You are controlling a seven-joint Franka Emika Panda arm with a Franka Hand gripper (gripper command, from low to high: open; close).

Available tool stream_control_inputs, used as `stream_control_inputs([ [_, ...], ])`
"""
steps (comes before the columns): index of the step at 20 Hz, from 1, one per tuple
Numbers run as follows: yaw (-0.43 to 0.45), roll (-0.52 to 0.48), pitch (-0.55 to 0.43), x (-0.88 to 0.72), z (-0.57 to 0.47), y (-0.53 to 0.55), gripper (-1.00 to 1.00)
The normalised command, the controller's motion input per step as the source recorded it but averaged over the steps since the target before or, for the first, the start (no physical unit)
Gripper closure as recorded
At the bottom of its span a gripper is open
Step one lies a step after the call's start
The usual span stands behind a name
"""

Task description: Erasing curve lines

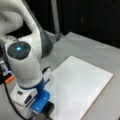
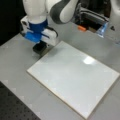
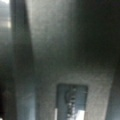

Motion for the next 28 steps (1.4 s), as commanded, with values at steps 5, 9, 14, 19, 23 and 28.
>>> stream_control_inputs([
  [5,0.005,0.115,0.067,0.2,0.04,-0.2,1.0],
  [9,-0.031,0.125,0.025,0.18,-0.01,-0.2,1.0],
  [14,-0.041,0.165,0.006,0.16,-0.07,-0.2,1.0],
  [19,-0.029,0.186,-0.01,0.12,-0.09,-0.21,1.0],
  [23,-0.035,0.21,-0.06,0.09,-0.13,-0.17,1.0],
  [28,-0.021,0.184,-0.071,0.08,-0.06,-0.15,1.0],
])
